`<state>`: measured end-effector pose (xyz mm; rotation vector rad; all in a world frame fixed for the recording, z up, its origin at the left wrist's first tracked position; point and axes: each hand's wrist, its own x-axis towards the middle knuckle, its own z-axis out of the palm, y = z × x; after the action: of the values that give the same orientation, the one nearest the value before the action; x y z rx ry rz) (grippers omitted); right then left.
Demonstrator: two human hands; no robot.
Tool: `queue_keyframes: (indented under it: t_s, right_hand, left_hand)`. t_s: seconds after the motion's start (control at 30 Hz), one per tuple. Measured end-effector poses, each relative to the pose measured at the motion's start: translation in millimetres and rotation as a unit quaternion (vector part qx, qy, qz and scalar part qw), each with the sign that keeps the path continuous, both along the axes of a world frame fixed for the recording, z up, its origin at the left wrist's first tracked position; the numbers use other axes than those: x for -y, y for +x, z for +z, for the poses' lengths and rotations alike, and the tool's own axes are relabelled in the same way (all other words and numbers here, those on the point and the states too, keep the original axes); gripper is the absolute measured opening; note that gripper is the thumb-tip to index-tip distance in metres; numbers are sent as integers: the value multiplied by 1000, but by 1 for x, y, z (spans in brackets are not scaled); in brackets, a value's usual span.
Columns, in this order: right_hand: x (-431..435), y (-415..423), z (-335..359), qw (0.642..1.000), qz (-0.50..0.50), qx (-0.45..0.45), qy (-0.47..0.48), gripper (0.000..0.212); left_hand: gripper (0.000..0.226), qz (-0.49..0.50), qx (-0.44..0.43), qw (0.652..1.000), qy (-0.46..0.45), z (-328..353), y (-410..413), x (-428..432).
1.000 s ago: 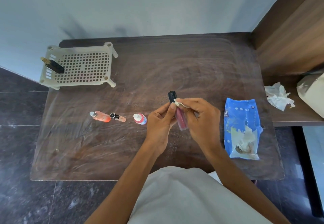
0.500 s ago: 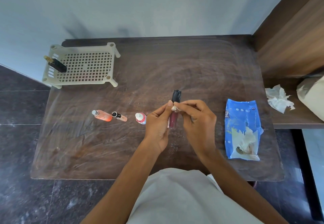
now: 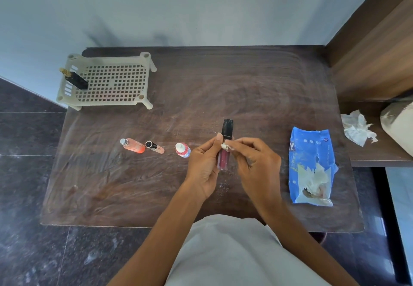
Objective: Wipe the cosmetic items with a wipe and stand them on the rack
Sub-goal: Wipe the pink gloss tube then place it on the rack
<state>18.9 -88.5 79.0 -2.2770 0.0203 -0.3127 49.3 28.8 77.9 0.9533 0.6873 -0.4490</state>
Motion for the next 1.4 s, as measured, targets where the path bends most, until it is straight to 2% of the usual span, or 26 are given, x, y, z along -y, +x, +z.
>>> queue_keyframes:
  t_s: [0.13, 0.43, 0.53, 0.7, 1.07, 1.2, 1.4]
  right_hand:
    - [4, 23, 6, 998, -55, 13, 14, 22]
    - [2, 38, 5, 996, -79, 0, 34, 20]
    - [-1, 28, 8, 997, -60, -1, 42, 20]
    - [-6, -13, -2, 1000, 1, -16, 4, 23]
    - [8, 28, 4, 993, -105, 0, 49, 19]
    - [2, 7, 6, 994, -77, 4, 72, 17]
    - [-6, -42, -12, 999, -7, -5, 37, 22]
  left_hand:
    - [19, -15, -1, 1000, -3, 4, -3, 5]
    - [20, -19, -1, 1000, 10, 3, -2, 0]
    - [21, -17, 7, 1000, 10, 3, -1, -1]
    - [23, -26, 18, 999, 28, 2, 0, -2]
    - [17, -42, 21, 998, 32, -3, -7, 13]
    - [18, -29, 32, 999, 30, -3, -2, 14]
    - [20, -14, 15, 999, 33, -5, -9, 12]
